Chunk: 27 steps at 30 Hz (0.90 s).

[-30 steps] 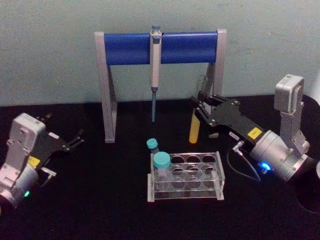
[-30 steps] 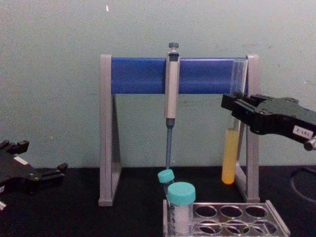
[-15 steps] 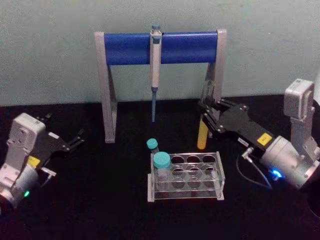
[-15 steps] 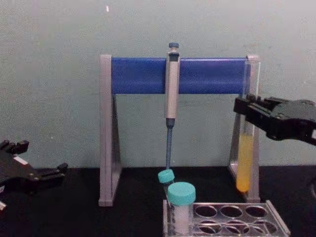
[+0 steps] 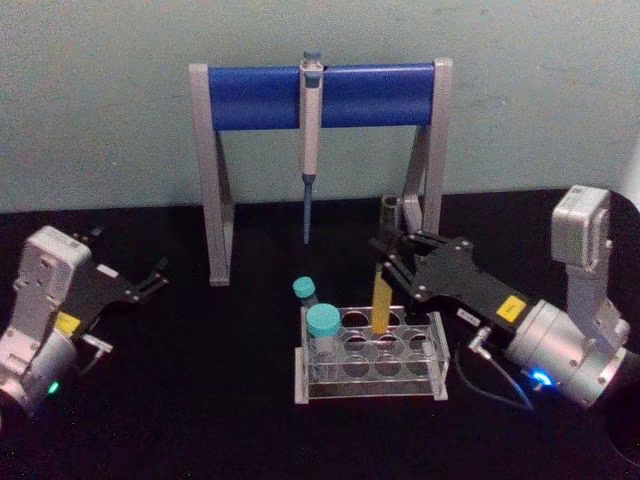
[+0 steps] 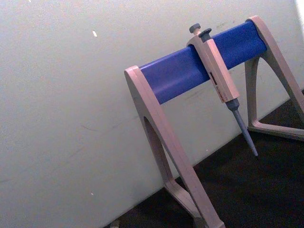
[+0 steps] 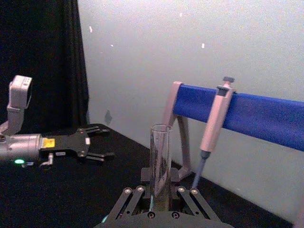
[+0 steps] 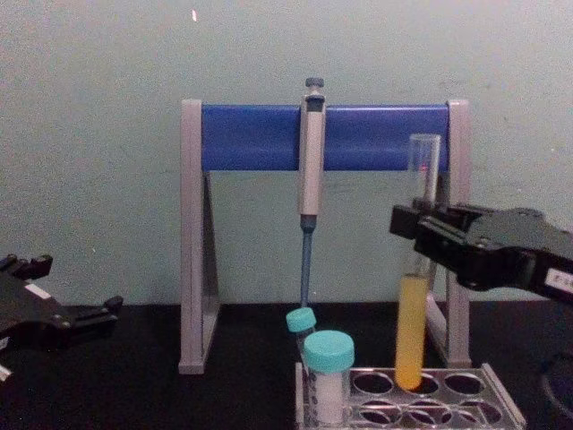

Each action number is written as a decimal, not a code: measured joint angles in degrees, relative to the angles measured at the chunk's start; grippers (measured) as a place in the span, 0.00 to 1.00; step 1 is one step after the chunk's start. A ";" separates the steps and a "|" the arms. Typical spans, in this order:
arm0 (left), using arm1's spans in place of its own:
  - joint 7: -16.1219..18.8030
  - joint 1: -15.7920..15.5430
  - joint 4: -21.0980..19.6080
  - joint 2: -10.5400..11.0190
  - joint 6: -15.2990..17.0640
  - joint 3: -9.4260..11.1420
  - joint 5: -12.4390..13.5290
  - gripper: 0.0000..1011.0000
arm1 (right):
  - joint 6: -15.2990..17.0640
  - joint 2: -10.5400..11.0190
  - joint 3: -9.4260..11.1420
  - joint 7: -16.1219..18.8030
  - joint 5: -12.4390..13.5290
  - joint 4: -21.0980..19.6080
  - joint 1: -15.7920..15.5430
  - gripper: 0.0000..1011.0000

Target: Pick up the test tube from the test tube rack, shake it, then place it back into the test tube rack.

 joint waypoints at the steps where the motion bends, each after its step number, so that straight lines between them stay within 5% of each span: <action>1: 0.00 0.00 0.00 0.00 0.00 0.00 0.00 0.99 | -0.05 -0.15 -0.19 0.16 0.09 0.28 0.21 0.22; 14: 0.00 0.00 0.00 0.00 0.00 0.00 0.00 0.99 | -3.27 -3.70 -1.80 1.06 0.20 7.69 6.40 0.22; 27: 0.00 0.00 0.00 0.00 0.00 0.00 0.00 0.99 | -3.47 -3.72 0.05 -1.20 -0.82 8.86 6.78 0.22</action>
